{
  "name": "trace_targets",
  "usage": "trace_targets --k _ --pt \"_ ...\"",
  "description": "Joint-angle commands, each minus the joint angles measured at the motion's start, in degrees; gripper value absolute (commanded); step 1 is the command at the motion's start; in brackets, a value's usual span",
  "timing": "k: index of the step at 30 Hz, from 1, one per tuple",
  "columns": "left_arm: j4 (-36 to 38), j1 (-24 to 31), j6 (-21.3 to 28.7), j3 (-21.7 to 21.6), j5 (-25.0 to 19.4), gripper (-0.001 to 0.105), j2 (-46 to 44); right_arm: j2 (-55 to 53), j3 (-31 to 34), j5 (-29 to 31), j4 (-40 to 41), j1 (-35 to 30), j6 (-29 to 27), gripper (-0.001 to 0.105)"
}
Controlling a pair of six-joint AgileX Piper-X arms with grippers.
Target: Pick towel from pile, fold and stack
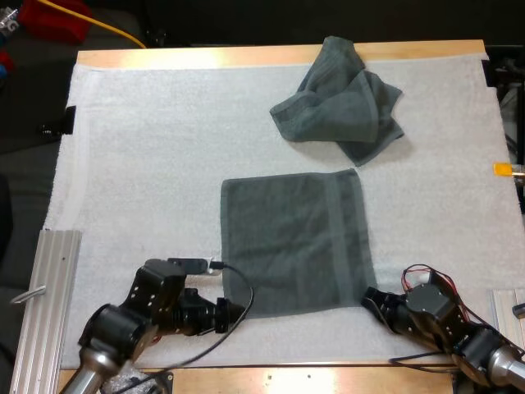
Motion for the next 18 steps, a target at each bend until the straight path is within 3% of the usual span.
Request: trace_targets --k 1,9,14,18 --pt "-1.38 0.03 -0.66 -0.15 0.36 0.068 1.32 0.52 0.38 -0.40 1.57 -0.25 -0.34 0.001" --pt "-3.09 0.03 -1.12 -0.01 0.32 0.068 11.45 0.52 0.38 -0.40 1.46 -0.25 -0.34 0.001" --pt "-6.69 0.03 -1.12 -0.01 4.72 0.068 16.59 0.52 0.38 -0.47 1.46 -0.25 -0.34 0.001" --pt "-8.44 0.03 -1.12 -0.01 5.04 0.068 20.78 0.52 0.38 -0.47 1.46 -0.25 -0.34 0.001"
